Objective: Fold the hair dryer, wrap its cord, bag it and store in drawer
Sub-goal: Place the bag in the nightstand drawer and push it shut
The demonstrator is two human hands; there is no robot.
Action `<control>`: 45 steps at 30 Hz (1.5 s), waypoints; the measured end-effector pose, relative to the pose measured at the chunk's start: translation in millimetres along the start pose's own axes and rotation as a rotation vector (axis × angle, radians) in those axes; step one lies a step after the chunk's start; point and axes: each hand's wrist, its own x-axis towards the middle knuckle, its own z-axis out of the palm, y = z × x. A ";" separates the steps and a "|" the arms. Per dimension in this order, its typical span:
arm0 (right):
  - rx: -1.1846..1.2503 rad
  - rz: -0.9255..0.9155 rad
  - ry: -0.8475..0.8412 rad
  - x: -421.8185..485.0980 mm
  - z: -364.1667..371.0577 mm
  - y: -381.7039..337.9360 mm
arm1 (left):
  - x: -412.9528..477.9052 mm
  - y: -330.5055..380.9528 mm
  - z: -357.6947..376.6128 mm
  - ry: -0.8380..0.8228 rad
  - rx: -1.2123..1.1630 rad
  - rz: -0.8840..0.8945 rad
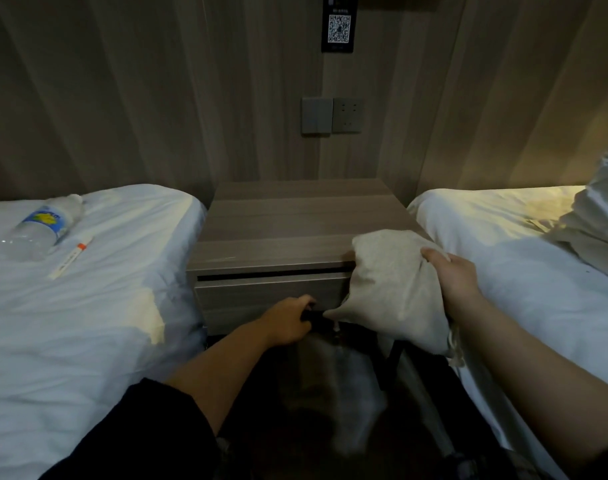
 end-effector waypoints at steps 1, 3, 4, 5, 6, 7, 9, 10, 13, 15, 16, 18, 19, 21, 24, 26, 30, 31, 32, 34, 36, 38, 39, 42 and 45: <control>0.010 0.009 0.001 0.1 0.1 0.5 | -6.0 -0.5 0.2 0.055 0.076 0.069; 0.036 0.025 -0.003 1.0 0.2 1.3 | -14.3 -1.4 -1.9 0.287 0.213 0.235; 0.046 0.034 -0.011 1.7 0.2 1.7 | -15.0 -1.5 -5.2 0.420 0.257 0.282; 0.054 0.056 -0.020 1.1 0.7 1.2 | -14.3 -1.2 -10.0 0.523 0.269 0.290; 0.069 0.080 -0.030 -0.4 1.8 -0.5 | -12.7 -0.9 -16.4 0.566 0.255 0.255; 0.086 0.105 -0.035 -1.9 3.2 -2.3 | -11.4 -0.5 -22.7 0.562 0.210 0.189; 0.148 0.148 -0.047 -2.5 5.0 -6.9 | -9.2 1.2 -32.1 0.461 0.091 0.035; 0.185 0.167 -0.056 -1.3 5.8 -7.9 | -9.7 3.7 -35.2 0.419 0.062 -0.016; 0.173 0.146 -0.068 2.3 8.4 -9.9 | -16.9 14.4 -39.1 0.398 0.142 -0.041; 0.128 0.109 -0.043 2.8 9.7 -15.3 | -23.3 21.4 -42.0 0.401 0.178 -0.032; 0.125 0.099 -0.040 3.1 10.5 -18.8 | -25.6 24.3 -46.2 0.388 0.135 -0.044; 0.126 0.077 -0.051 3.6 12.0 -25.6 | -29.9 28.8 -56.6 0.299 -0.086 -0.107; 0.119 0.065 -0.055 3.4 12.9 -29.3 | -31.4 29.6 -61.3 0.218 -0.215 -0.151; 0.114 0.038 -0.064 5.8 15.0 -37.3 | -31.9 28.0 -68.2 0.049 -0.414 -0.211; 0.057 0.011 -0.073 7.0 19.6 -52.7 | -33.4 32.6 -76.0 -0.040 -0.687 -0.196; 0.056 -0.008 -0.030 5.5 22.5 -59.9 | -35.3 44.6 -85.1 0.092 -0.897 -0.112; -0.054 -0.226 -0.027 -20.8 34.5 -67.7 | -40.0 70.6 -103.7 0.200 -1.018 0.115; -0.075 -0.284 -0.034 -28.6 38.7 -67.4 | -42.9 75.8 -106.3 0.158 -0.994 0.148; -0.088 -0.340 -0.031 -36.7 42.6 -67.2 | -47.6 81.8 -108.4 0.129 -0.978 0.168; -0.108 -0.427 0.001 -51.4 48.1 -63.1 | -54.3 87.4 -107.8 0.140 -1.021 0.168; -0.096 -0.518 0.036 -65.2 52.1 -57.3 | -58.1 87.4 -103.0 0.226 -1.146 0.128; -0.106 -0.623 0.062 -73.6 56.4 -50.0 | -58.8 85.4 -97.0 0.349 -1.234 0.093; -0.115 -0.666 0.058 -75.2 59.1 -45.5 | -59.2 84.2 -95.3 0.393 -1.244 0.078; -0.156 -0.871 0.046 -72.6 63.3 -34.2 | -64.2 76.2 -99.5 0.404 -1.120 0.067; -0.340 -1.169 0.063 -65.7 59.3 -22.5 | -66.6 65.1 -106.9 0.279 -0.851 0.064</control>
